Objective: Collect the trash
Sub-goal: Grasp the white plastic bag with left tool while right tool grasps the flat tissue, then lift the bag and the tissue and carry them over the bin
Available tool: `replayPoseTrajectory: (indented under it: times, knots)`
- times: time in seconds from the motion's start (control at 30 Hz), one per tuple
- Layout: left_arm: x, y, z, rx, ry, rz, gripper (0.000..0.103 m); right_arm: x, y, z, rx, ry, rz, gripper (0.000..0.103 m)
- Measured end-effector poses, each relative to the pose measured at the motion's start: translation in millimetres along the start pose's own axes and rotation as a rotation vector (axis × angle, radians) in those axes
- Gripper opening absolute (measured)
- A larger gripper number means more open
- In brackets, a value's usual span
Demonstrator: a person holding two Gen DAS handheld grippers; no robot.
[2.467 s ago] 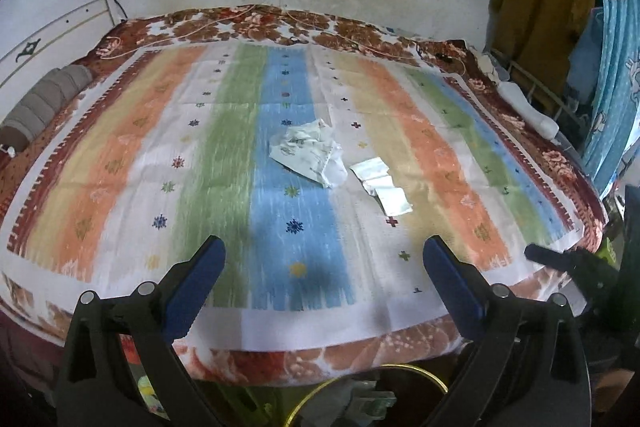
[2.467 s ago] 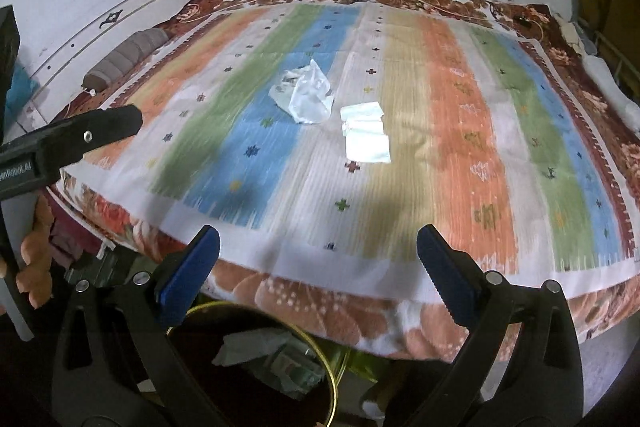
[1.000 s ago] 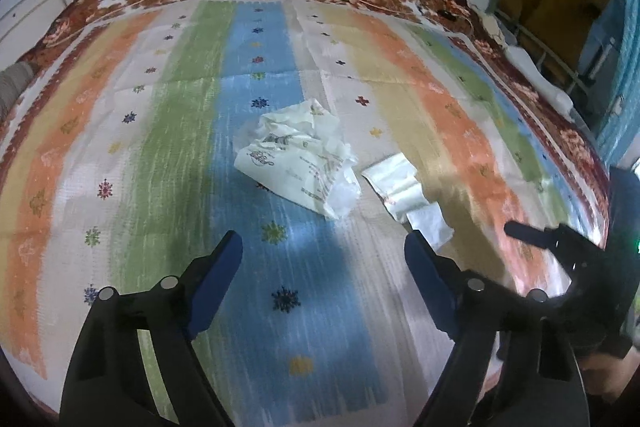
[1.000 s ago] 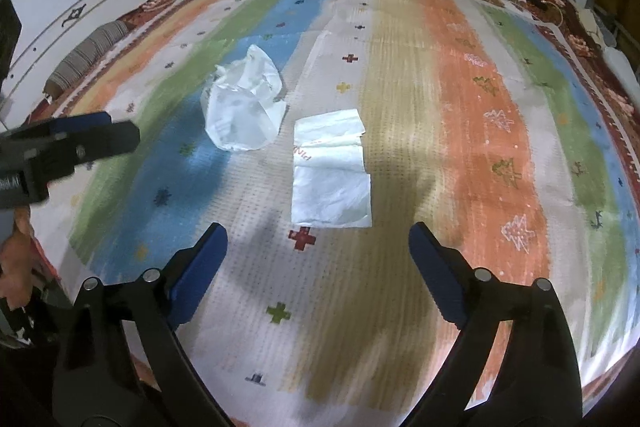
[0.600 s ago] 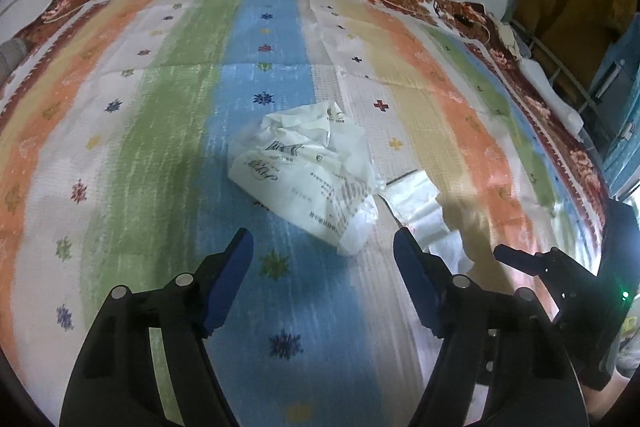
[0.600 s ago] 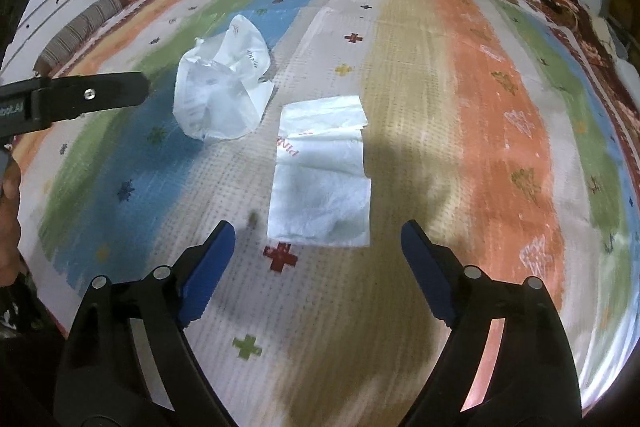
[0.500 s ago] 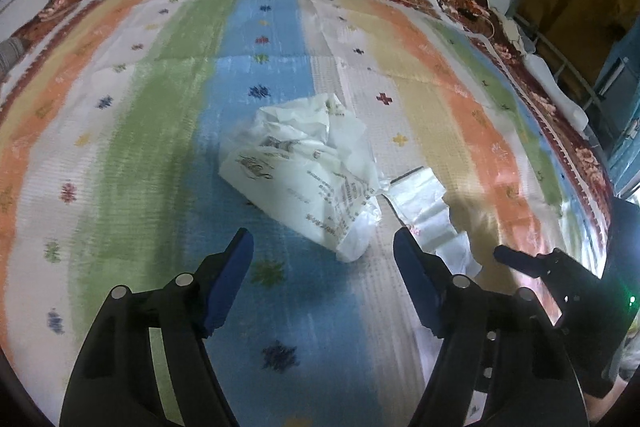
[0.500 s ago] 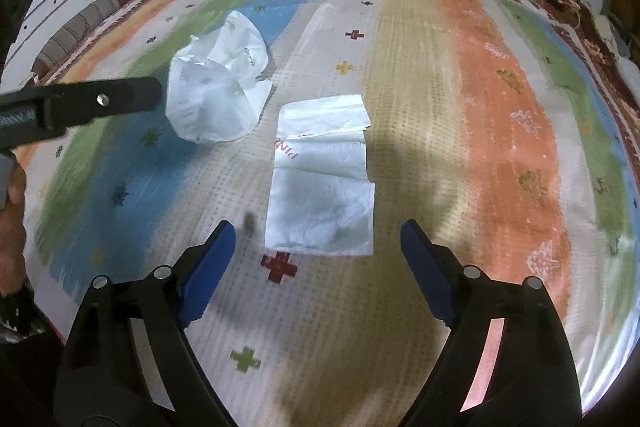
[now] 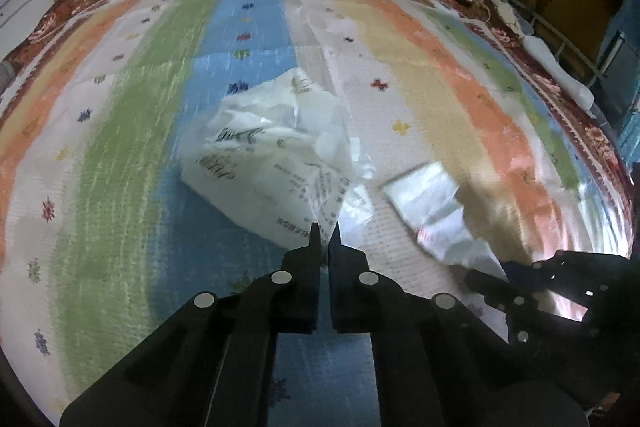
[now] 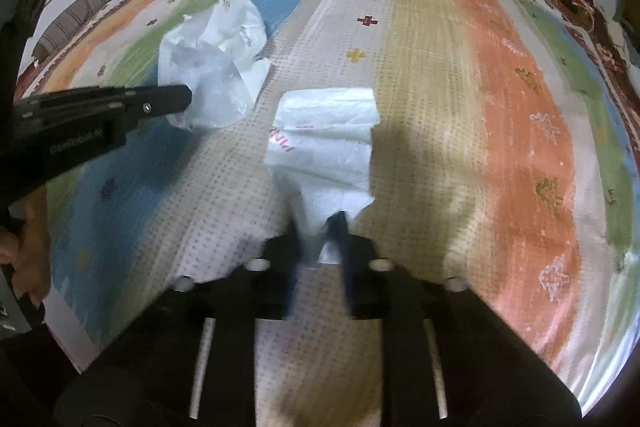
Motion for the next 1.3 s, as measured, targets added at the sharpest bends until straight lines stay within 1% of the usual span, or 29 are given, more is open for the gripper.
replayPoseTrajectory:
  times: [0.1,0.27,0.4,0.53,0.6,0.8,1.03,1.13,1.3]
  knots:
    - [7.1,-1.3,11.1,0.013,-0.006,-0.02,0.002,2.7,-2.7,12.2,0.001,-0.013,-0.013,0.006]
    - [17.5,-1.4,42.1,0.029,-0.018,0.015,0.002,8.5,-2.8,37.9,0.019,-0.05,-0.069,0.006]
    - [18.0,-1.9,64.8,0.053,-0.016,-0.003,0.002,12.2,6.2,55.6,0.03,-0.072,-0.041,0.006]
    - [22.0,-0.4,92.9,0.071,-0.033,-0.02,0.002,19.0,17.1,80.0,0.077,-0.101,-0.032,0.006]
    - [21.7,0.7,105.2,0.065,-0.04,-0.008,0.001,22.2,20.7,90.7,0.076,-0.113,-0.019,0.006]
    - [18.9,-4.2,137.0,0.035,-0.051,0.03,0.001,28.3,28.2,131.8,0.087,-0.167,-0.032,0.005]
    - [24.4,-24.4,185.8,-0.037,-0.109,0.061,0.001,24.8,36.9,176.1,0.102,-0.207,-0.058,0.005]
    - [19.8,-34.2,205.6,-0.057,-0.12,0.055,0.001,25.3,41.1,199.6,0.102,-0.244,-0.057,0.005]
    - [8.1,-45.0,235.6,-0.09,-0.127,0.076,0.001,16.1,45.8,230.4,0.104,-0.268,-0.058,0.005]
Point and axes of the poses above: each gripper's, at about its wrist camera, not at the fingertips, and z roughly against the way its jaws point, y to its left, x to its top, the point moved 7 cm from there along -z, roughly the way its jaws point, and after that the axes turned 14 degrees about -y, right-handed, at the moved point
